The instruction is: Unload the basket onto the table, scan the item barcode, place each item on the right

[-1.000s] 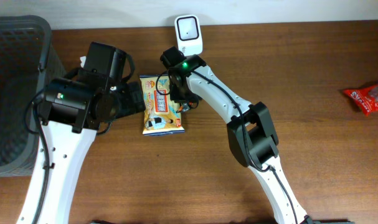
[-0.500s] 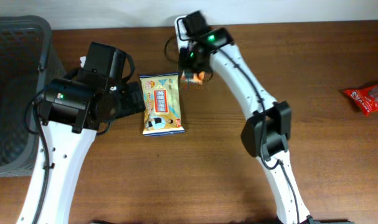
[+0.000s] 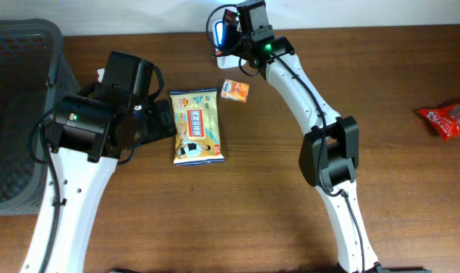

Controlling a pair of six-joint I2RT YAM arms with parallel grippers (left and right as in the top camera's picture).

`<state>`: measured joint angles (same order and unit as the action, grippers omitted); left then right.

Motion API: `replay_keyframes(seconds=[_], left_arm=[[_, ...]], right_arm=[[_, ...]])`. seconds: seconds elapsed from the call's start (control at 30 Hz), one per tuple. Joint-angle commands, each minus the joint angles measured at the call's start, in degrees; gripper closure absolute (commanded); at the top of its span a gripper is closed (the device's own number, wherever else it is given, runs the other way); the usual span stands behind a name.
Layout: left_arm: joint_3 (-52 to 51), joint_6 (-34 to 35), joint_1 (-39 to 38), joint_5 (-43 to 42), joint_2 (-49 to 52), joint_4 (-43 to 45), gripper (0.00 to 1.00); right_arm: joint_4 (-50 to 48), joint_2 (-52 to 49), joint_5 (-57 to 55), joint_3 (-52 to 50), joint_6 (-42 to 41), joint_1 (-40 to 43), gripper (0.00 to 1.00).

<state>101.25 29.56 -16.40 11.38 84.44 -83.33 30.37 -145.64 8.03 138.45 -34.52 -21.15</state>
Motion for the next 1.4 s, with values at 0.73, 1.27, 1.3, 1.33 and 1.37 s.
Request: replay_keyframes(seconds=[0.73,1.27,1.3,1.33,1.37], left_arm=[[0.24,-0.5,0.07,0.02,-0.37,0.09,0.01],[0.24,-0.5,0.07,0.02,-0.37,0.09,0.01],[0.24,-0.5,0.07,0.0,-0.37,0.09,0.01],[0.24,-0.5,0.07,0.02,-0.37,0.09,0.01],[0.24,-0.5,0.07,0.0,-0.37,0.09,0.01]], right_arm=[[42.18,10.21,-13.22,-16.46,8.85,65.05,0.51],[30.1,17.22,12.85,-14.8,44.06,23.61,0.34],[27.3,16.72,11.32,-14.8,43.89,20.09,0.34],[23.85,15.41,10.73,-14.8,43.93,15.21,0.34],[21.42,14.08,10.73,-14.8,43.93,12.13,0.34]])
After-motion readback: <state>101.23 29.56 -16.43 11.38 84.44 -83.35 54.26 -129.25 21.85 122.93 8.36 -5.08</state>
